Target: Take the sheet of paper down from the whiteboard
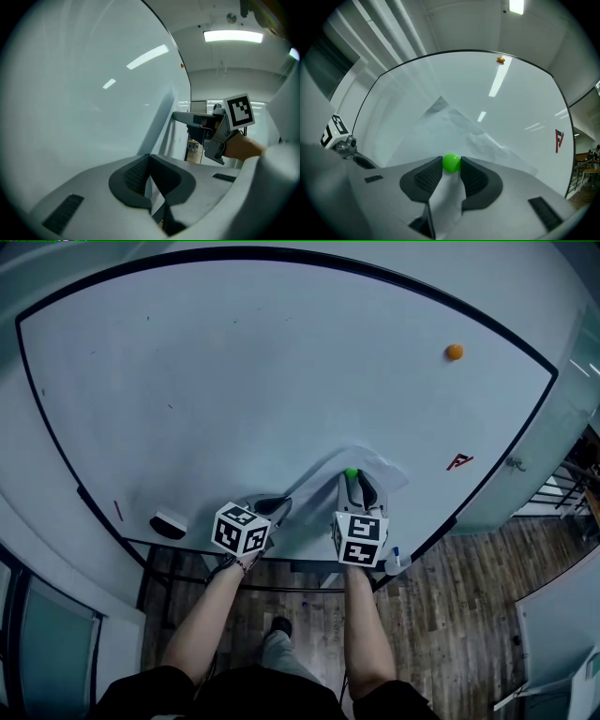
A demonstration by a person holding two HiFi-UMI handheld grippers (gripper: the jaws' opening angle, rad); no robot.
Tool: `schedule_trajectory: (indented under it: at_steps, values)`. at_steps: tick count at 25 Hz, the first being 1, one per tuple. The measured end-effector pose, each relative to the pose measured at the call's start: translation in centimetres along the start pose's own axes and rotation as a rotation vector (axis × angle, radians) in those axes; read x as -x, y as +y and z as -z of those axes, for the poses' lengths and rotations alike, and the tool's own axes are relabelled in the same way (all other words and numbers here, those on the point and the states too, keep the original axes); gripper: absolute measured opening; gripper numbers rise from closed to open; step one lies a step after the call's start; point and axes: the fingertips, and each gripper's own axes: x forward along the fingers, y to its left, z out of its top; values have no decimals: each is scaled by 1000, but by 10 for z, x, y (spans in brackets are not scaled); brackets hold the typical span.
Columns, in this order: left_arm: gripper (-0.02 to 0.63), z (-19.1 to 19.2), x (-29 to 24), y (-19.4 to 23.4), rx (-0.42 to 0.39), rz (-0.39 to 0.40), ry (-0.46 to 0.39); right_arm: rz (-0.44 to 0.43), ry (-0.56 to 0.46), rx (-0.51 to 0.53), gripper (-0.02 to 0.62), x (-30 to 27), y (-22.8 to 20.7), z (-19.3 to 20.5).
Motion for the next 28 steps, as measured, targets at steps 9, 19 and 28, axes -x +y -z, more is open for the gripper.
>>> schedule_trajectory:
  at_steps: [9, 19, 28]
  values:
    - [21, -7, 7, 8, -17, -74, 27, 24, 9, -13, 132, -1, 1, 6]
    - [21, -11, 10, 14, -22, -103, 48, 51, -8, -79, 132, 0, 3, 9]
    - [21, -15, 11, 18, -39, -96, 56, 28, -4, -55, 132, -1, 3, 8]
